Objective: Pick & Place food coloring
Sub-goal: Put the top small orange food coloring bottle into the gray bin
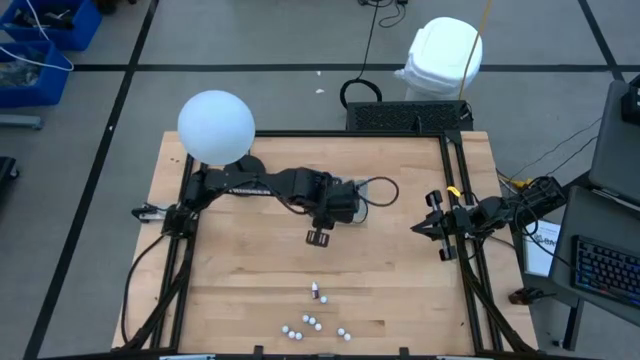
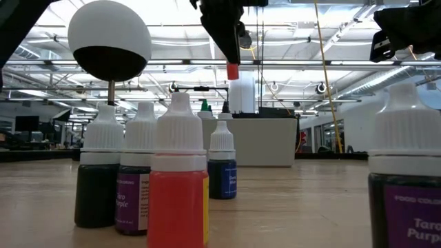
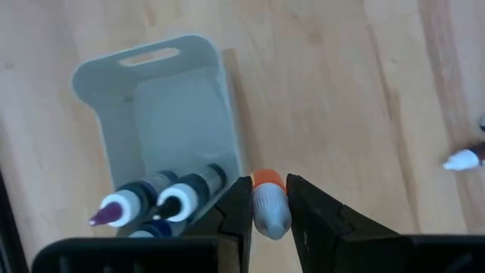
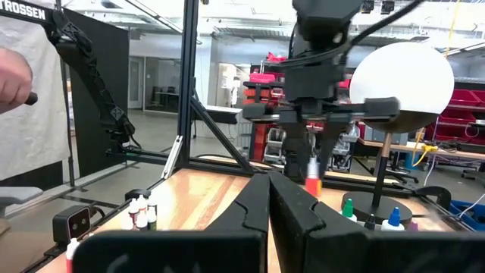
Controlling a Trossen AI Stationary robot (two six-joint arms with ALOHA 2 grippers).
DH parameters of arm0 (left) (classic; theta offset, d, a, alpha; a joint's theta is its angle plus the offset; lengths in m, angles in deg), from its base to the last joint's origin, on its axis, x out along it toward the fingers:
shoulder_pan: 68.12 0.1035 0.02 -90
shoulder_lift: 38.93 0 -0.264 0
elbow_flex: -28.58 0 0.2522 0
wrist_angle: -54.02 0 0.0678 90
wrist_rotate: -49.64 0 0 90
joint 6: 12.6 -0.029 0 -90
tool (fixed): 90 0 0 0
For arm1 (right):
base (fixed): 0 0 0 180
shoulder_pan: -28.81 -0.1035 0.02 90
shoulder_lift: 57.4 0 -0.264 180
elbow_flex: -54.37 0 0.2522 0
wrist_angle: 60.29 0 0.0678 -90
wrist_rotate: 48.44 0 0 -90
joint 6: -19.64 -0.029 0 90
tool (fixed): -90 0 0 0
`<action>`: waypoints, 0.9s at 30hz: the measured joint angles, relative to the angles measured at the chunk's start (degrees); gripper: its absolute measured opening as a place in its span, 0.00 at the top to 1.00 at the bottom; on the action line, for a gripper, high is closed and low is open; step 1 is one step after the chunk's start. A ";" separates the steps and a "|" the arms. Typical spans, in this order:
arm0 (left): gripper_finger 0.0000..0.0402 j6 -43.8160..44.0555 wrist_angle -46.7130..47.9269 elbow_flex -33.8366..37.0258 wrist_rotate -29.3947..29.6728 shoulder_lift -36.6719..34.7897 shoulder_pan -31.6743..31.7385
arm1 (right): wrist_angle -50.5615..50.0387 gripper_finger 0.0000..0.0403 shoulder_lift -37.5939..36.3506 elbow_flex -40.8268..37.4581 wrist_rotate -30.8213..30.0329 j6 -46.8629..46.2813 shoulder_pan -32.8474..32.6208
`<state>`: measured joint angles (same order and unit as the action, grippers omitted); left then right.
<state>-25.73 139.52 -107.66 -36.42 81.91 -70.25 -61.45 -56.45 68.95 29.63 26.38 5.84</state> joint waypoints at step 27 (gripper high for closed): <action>0.81 -5.33 -8.54 0.00 -2.95 0.00 11.31 | -0.15 1.00 0.00 -0.01 -0.01 0.04 0.01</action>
<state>-31.05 130.97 -107.66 -39.37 81.91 -58.94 -61.60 -56.45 68.94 29.61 26.43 5.85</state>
